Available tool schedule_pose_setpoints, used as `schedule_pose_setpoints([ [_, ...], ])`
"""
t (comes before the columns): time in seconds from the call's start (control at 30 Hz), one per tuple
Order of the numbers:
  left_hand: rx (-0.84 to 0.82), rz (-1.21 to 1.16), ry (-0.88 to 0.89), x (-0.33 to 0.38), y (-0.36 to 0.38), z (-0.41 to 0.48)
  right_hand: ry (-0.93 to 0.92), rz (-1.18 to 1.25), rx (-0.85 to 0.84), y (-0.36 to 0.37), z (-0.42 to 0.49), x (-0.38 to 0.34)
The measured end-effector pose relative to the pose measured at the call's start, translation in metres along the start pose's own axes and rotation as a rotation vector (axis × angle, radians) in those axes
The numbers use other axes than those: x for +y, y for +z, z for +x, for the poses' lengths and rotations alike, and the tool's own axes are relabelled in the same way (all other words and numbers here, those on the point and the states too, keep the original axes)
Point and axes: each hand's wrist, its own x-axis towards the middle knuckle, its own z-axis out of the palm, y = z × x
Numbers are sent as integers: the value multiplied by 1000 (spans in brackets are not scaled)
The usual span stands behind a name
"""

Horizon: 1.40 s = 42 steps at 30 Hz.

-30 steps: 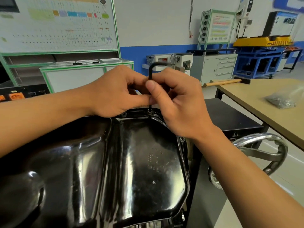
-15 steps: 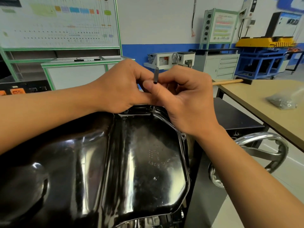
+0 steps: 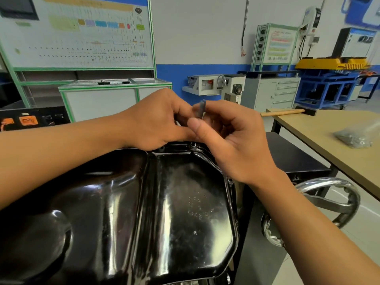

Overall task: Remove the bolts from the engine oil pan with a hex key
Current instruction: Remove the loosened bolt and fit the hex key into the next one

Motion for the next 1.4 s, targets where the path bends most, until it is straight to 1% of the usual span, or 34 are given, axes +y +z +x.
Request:
schedule_pose_setpoints([
  [0.1,45,45,-6,-3,2,2,-8,-4,77,-1,2,0],
  [0.2,78,74,-11,-3,3,2,-19,-11,106,1,6,-2],
  [0.33,69,41,12,-2,0,0,-24,-35,18,5,7,-4],
  [0.4,21,43,15,-2,-3,-2,-36,-71,-25,3,8,-2],
  [0.47,-28,2,-33,-2,-6,-2,-34,-84,-61,0,8,1],
  [0.53,-6,-6,-86,-3,-6,-2,-35,-79,-73,-3,8,2],
  [0.6,34,42,-89,-2,-5,0,-44,-84,-49,-5,6,3],
  [0.73,78,96,-22,2,-1,2,-27,-63,82,-5,4,3],
  [0.8,96,91,-7,2,0,2,-18,-38,99,-5,4,2],
  [0.87,103,65,2,3,1,2,-15,-13,71,-4,5,1],
  [0.97,53,-14,-15,3,1,-1,-29,-26,-12,-5,7,-1],
  [1.03,16,-10,-37,3,0,-2,-36,-54,-62,-7,8,0],
  [1.1,4,28,-48,2,-2,-2,-40,-56,-77,-9,7,0],
  [1.17,20,36,-45,3,-2,-1,-30,-64,-59,-10,6,1],
  [1.3,62,96,4,0,0,2,3,-22,44,-8,3,1],
  [1.4,76,102,-9,-1,0,3,19,4,42,-4,4,1],
])
